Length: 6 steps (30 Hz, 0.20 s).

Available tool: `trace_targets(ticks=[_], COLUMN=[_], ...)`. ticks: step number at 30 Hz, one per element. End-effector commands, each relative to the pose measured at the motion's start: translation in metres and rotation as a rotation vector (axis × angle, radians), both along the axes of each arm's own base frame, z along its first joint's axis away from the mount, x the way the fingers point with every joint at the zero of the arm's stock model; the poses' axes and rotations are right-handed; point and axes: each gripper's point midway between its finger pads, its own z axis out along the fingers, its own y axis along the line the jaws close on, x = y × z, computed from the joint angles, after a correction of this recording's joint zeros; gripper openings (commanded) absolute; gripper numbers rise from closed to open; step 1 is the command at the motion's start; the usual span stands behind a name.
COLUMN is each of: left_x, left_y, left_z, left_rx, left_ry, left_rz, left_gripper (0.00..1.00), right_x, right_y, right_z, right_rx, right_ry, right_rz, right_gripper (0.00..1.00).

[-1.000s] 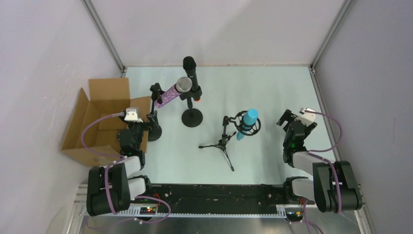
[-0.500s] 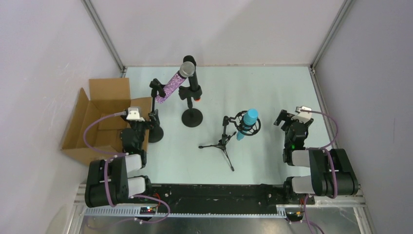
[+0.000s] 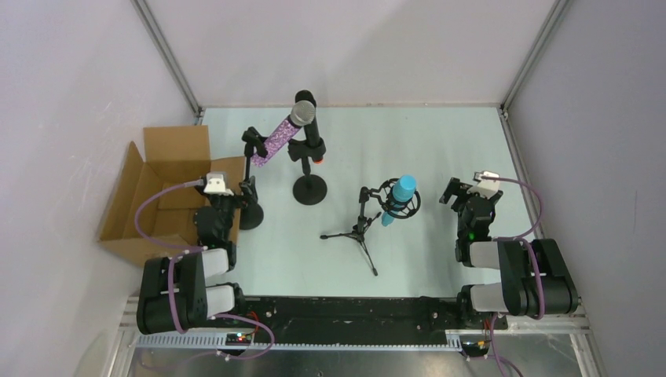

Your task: Attach the microphones to the stand

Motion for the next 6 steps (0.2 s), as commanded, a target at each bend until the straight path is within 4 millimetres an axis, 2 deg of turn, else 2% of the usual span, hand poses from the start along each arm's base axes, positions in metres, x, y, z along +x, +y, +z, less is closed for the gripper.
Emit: trace_targets(ticks=[1,6], left_x=[0.0029,0.0029], left_y=[0.0164,0.0167], left_z=[-0.0097,-0.0098], left_rx=[0.029,0.029], left_ry=[0.041,0.042], left_rz=[0.081,0.084], left_gripper=[0.98,0.98], right_x=[0.01,0.01], right_y=[0.0008,0.0014], right_z=[0.0149,0.0151], right_rx=[-0.006,-0.007], right_ry=[-0.045,-0.046], right_rz=[0.003,0.005], right_gripper=[1.0,0.99])
